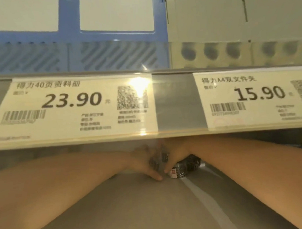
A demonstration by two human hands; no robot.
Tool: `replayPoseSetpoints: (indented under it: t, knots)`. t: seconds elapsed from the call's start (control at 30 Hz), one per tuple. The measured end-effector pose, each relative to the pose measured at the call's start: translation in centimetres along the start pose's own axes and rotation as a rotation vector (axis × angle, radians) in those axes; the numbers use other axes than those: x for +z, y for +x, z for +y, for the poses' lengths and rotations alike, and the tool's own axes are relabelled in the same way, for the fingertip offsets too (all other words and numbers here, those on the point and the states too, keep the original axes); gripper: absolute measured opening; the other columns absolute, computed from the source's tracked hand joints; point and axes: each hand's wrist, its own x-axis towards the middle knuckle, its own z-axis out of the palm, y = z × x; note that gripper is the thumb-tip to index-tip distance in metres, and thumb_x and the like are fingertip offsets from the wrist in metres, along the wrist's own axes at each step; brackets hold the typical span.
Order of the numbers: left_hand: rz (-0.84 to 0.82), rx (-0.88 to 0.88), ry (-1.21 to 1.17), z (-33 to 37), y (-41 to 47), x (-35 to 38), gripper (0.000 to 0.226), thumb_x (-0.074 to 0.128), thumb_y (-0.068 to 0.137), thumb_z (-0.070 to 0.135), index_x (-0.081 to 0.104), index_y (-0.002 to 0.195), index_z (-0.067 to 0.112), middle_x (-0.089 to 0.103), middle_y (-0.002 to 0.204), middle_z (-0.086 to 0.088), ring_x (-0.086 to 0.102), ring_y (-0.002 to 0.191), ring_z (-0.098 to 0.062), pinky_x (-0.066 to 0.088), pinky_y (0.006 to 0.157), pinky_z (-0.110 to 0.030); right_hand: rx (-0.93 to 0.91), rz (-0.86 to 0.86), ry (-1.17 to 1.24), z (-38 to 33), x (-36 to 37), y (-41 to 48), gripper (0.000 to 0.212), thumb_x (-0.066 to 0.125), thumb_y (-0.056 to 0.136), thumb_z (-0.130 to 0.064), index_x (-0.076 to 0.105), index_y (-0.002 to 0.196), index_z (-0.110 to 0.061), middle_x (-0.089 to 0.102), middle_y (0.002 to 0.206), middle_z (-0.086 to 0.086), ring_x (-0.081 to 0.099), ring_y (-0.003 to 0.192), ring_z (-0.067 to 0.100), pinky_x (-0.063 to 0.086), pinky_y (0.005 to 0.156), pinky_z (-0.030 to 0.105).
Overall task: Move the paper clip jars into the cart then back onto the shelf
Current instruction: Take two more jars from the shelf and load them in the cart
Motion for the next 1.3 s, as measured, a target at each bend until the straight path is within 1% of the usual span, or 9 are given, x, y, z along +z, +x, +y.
replayPoseSetpoints:
  t: [0.17,0.27,0.33,0.47,0.67,0.87,1.0,1.17,1.3]
  knots:
    - [-0.021,-0.004,-0.123,1.1,-1.4,-0.3,0.080,0.073,0.074,0.046,0.029,0.138,0.022,0.050,0.129,0.002,0.048,0.118,-0.017,0.035,0.084,-0.018,0.001,-0.010,-0.056,-0.1,-0.7,-1.5,0.077,0.084,0.064,-0.037,0.036,0.122,-0.021,0.049,0.123,0.000,0.050,0.111,0.020,0.047,0.093,0.036]
    - [-0.007,-0.063,-0.162,1.6,-2.3,-0.8,0.047,0.069,0.080,0.031,0.036,0.110,0.018,0.054,0.100,-0.002,0.051,0.088,-0.016,0.036,0.061,-0.023,-0.015,-0.029,-0.104,-0.7,-1.0,-3.3,0.072,0.083,0.067,-0.037,0.036,0.119,-0.020,0.049,0.110,-0.003,0.051,0.099,0.018,0.050,0.085,0.033]
    - [0.006,-0.079,-0.192,2.2,-3.3,-0.8,0.041,0.069,0.079,0.024,0.034,0.098,0.017,0.050,0.088,0.000,0.048,0.079,-0.015,0.034,0.054,-0.024,-0.018,-0.029,-0.076,-0.9,-1.4,-4.7,0.066,0.081,0.068,-0.037,0.034,0.113,-0.023,0.049,0.105,-0.002,0.051,0.095,0.019,0.051,0.080,0.034]
    - [0.115,-0.085,-0.262,3.8,-5.4,-0.8,0.041,0.072,0.071,0.021,0.034,0.087,0.020,0.063,0.092,-0.008,0.056,0.078,-0.018,0.043,0.061,-0.027,-0.036,0.031,-0.045,-1.5,-1.8,-7.8,0.061,0.080,0.069,-0.040,0.033,0.107,-0.029,0.048,0.090,-0.008,0.050,0.088,0.016,0.043,0.062,0.025]
    - [0.336,-0.114,-0.340,6.7,-10.3,-1.7,0.037,0.071,0.072,0.025,0.038,0.084,0.019,0.053,0.076,0.002,0.050,0.070,-0.013,0.036,0.055,-0.025,-0.086,0.171,0.092,-2.8,-2.9,-13.9,0.066,0.079,0.069,-0.039,0.036,0.119,-0.028,0.045,0.090,-0.013,0.048,0.086,0.012,0.041,0.061,0.024]
    - [0.434,-0.150,-0.431,10.1,-16.7,-3.2,0.039,0.072,0.070,0.030,0.041,0.090,0.019,0.064,0.092,-0.007,0.060,0.085,-0.021,0.050,0.075,-0.040,-0.124,0.275,0.092,-5.1,-2.6,-20.2,0.060,0.072,0.072,-0.044,0.040,0.121,-0.035,0.056,0.109,-0.002,0.054,0.093,0.019,0.047,0.077,0.031]
    - [0.455,-0.151,-0.446,12.9,-21.2,-4.3,0.035,0.072,0.070,0.025,0.051,0.097,0.019,0.062,0.088,0.002,0.060,0.084,-0.018,0.050,0.070,-0.023,-0.044,0.268,0.152,-7.4,-2.8,-25.1,0.053,0.070,0.074,-0.046,0.053,0.120,-0.027,0.061,0.103,-0.004,0.058,0.091,0.016,0.049,0.077,0.030]
    - [0.439,-0.055,-0.453,16.5,-28.4,-5.1,0.035,0.072,0.072,0.038,0.056,0.103,0.032,0.060,0.103,0.010,0.056,0.091,-0.008,0.046,0.075,-0.023,-0.088,0.370,0.172,-10.8,-2.6,-32.5,0.059,0.073,0.071,-0.044,0.042,0.121,-0.038,0.053,0.124,-0.008,0.051,0.107,0.013,0.047,0.090,0.037]
    - [0.416,0.053,-0.562,19.8,-34.5,-4.4,0.037,0.076,0.070,0.040,0.061,0.102,0.031,0.062,0.103,0.008,0.061,0.090,-0.008,0.052,0.083,-0.029,-0.011,0.388,0.165,-13.8,-2.0,-39.5,0.059,0.074,0.072,-0.042,0.042,0.121,-0.036,0.055,0.120,-0.006,0.054,0.099,0.013,0.049,0.087,0.037]
